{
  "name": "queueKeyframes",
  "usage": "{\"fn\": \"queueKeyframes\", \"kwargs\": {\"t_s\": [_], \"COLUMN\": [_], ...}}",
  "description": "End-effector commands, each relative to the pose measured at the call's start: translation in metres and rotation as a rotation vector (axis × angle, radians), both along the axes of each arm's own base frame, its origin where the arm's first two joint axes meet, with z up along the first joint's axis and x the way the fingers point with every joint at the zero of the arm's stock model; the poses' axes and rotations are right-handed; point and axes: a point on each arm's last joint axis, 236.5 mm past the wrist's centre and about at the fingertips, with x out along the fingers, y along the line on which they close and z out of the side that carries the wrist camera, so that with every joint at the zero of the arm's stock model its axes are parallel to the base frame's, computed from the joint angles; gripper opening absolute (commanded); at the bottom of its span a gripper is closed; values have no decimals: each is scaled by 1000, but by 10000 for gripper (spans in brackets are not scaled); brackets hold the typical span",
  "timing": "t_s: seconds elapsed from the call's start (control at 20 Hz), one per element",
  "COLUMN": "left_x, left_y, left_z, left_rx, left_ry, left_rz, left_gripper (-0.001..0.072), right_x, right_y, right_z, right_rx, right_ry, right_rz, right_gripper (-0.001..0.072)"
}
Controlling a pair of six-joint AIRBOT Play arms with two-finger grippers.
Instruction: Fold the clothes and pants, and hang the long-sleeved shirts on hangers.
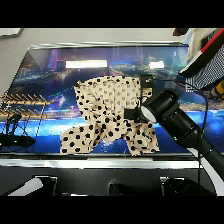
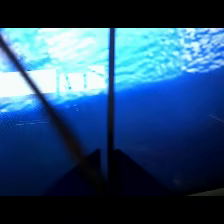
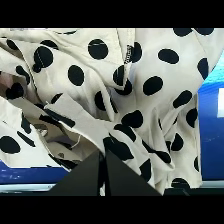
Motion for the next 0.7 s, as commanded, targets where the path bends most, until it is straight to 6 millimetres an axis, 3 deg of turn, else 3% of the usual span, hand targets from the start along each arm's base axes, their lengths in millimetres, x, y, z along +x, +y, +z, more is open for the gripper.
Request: {"fn": "queueKeyframes", "kwargs": {"t_s": [0.0,0.25,0.45,0.65], "left_x": [1,41,95,121], "left_y": [3,3,6,-15], "left_z": [0,28,86,137], "left_rx": [11,-37,-79,-48], "left_ry": [-4,-139,-345,-463], "left_rz": [-3,72,142,48], "left_gripper": [17,16,15,15], "right_x": [0,0,0,0], "right_y": [0,0,0,0], "right_z": [0,0,0,0], "right_rx": [-1,-2,-2,-2], "right_ry": [1,0,0,0], "right_rz": [1,0,1,1], "right_gripper": [20,20,20,20]}}
